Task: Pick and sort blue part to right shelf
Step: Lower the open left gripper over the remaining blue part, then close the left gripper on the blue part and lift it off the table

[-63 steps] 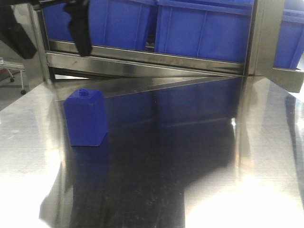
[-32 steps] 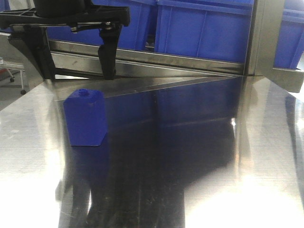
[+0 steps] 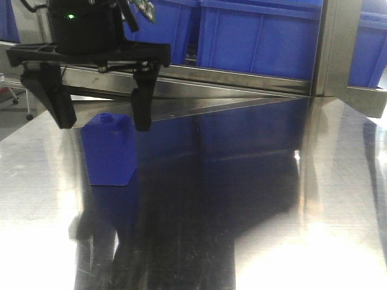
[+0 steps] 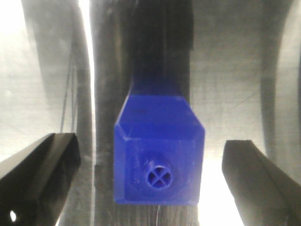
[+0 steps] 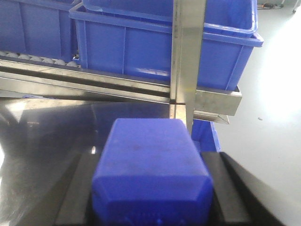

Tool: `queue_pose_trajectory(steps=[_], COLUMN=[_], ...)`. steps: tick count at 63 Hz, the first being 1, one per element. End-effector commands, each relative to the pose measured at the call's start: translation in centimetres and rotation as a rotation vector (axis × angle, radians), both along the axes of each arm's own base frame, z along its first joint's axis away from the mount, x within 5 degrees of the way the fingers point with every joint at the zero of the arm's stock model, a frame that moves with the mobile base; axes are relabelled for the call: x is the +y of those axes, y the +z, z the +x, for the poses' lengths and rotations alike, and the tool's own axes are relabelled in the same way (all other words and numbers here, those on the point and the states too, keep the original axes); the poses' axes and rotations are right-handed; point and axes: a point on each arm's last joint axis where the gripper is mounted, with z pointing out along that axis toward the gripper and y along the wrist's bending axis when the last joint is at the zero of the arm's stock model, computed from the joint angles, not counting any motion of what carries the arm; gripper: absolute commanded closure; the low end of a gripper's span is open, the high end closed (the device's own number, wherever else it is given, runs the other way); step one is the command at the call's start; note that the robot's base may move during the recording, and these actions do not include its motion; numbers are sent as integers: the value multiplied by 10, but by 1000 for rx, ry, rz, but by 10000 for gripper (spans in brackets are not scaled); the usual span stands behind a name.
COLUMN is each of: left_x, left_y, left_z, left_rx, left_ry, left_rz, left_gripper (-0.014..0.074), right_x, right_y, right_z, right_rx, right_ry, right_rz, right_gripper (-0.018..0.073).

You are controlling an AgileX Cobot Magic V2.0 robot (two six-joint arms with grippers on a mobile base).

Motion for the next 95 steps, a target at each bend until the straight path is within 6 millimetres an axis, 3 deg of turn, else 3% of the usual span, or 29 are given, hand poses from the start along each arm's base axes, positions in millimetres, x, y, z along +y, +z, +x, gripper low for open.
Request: queue_pose_trajectory(steps=[1,53,77,95], left_x=[-3,2,1,1], left_y=[16,11,11,11], left_z=[-7,-4,-5,-5], left_rx=[-54,-71,-65,-63], left_ry=[6,0,2,3], left_rz=[-74,-33,-41,-40], left_gripper=[-52,-47,147,242], right_x=[-1,-1,-1,-1], right_y=[18,18,18,18], right_z=[0,0,0,0], right_rx=[-115,-115,-115,-115], right_ry=[-3,-3,-3,-3], right_rz=[-8,-8,-8,-8], right_gripper=[159,159,159,159])
